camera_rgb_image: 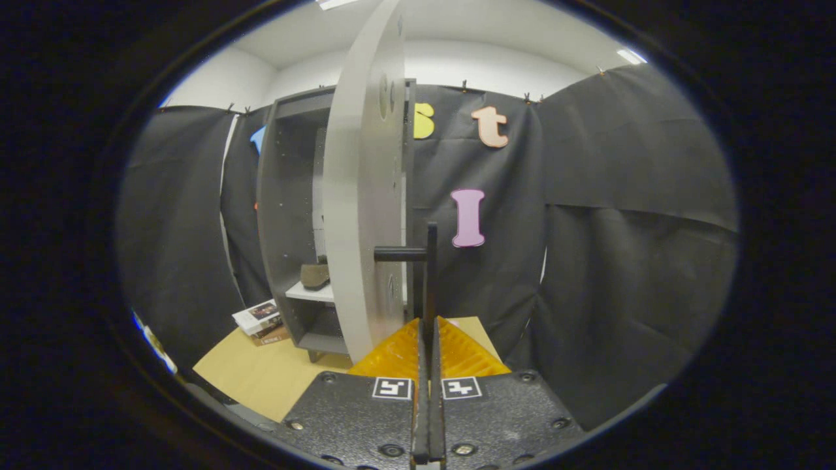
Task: Open the shoe cabinet door, grab the shoes and put them into the shoe cabinet, then close the shoe cabinet door.
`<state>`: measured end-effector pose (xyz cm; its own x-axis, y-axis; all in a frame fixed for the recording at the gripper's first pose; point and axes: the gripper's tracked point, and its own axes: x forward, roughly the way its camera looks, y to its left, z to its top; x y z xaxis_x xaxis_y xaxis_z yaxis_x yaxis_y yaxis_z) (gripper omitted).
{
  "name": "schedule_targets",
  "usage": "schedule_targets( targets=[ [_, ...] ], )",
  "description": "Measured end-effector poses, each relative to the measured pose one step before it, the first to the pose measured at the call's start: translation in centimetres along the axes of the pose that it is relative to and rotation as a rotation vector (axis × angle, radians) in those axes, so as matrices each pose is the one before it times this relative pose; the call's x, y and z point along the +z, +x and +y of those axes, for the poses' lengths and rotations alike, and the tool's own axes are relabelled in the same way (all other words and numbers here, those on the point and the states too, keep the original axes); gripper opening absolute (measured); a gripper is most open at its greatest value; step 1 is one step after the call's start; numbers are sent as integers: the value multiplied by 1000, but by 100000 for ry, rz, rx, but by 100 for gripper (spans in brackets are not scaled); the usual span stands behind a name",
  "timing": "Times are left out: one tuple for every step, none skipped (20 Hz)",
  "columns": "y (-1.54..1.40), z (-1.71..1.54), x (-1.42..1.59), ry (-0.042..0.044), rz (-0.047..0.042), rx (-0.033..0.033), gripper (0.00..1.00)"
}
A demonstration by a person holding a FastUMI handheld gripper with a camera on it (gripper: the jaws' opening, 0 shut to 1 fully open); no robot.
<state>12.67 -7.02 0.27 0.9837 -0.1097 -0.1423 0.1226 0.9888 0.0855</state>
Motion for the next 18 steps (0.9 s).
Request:
schedule_targets(
  targets=[
    [14, -293, 54, 821, 39, 171, 4],
    [-63, -282, 107, 9, -137, 282, 4],
    [-83, 7, 44, 31, -206, 2, 4],
    [-139, 62, -129, 262, -350, -14, 4],
    [-178, -39, -63, 238, -202, -225, 4],
    [-131, -98, -120, -133, 222, -617, 4],
    [-282, -147, -128, 178, 342, -823, 4],
    [-287, -223, -56, 14, 0, -1055, 4],
    [-549, -258, 14, -537, -390, -1212, 6],
    [-597, -626, -130, -683, -423, -2371, 7],
    [-705, -636, -50, -988, -450, -1928, 11],
    [-944, -469, -129, -408, -308, -1773, 13],
    [-1016, -228, -187, 175, -171, -664, 16],
    [-824, 20, -293, 344, -50, -163, 25],
    [-997, 194, -442, 309, -24, 97, 34],
    [-830, 98, -663, 102, 670, -528, 44],
    [-961, 447, -1037, -328, 1096, -78, 53],
    [-611, 880, -889, -769, 1207, 837, 63]
  ],
)
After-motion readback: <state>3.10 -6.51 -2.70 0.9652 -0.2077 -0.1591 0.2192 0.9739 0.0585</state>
